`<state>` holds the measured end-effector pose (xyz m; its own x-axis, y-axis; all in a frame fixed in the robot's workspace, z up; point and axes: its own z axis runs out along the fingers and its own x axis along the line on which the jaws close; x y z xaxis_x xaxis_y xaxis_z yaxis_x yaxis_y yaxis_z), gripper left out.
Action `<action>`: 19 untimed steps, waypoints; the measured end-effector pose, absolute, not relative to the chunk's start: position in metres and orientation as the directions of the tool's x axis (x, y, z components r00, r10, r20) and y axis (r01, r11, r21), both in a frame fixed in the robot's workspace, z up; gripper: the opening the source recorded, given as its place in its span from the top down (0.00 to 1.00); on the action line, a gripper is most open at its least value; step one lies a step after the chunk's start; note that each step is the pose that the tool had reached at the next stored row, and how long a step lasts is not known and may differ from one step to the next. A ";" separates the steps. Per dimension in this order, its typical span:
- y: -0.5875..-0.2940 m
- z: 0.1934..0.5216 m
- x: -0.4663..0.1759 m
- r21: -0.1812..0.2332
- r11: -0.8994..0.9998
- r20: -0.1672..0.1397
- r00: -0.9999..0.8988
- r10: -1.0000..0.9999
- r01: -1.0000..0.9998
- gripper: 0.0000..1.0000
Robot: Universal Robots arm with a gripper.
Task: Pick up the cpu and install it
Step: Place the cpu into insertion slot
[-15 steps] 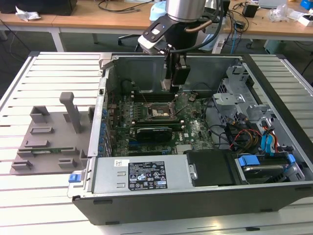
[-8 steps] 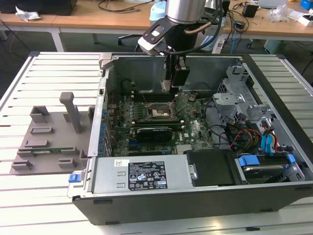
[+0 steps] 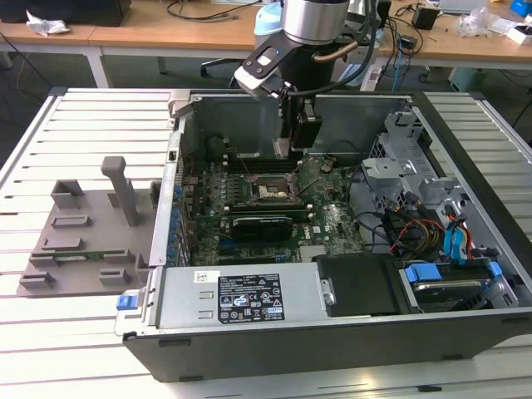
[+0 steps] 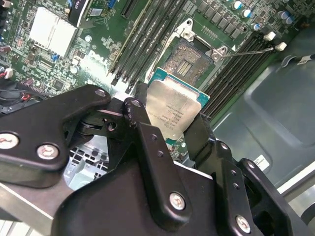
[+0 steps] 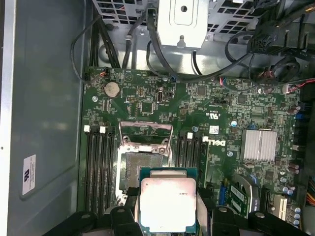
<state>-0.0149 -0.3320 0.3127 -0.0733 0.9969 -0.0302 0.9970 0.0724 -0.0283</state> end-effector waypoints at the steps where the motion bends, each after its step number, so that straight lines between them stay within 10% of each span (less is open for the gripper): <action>1: -0.330 0.309 -0.015 -0.029 0.072 -0.031 -0.073 0.997 0.997 0.45; 19: -0.322 0.294 -0.022 -0.029 0.072 -0.032 -0.073 0.997 0.997 0.45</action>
<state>-0.0216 -0.3224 0.2938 -0.0733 0.9968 -0.0324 0.9970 0.0724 -0.0286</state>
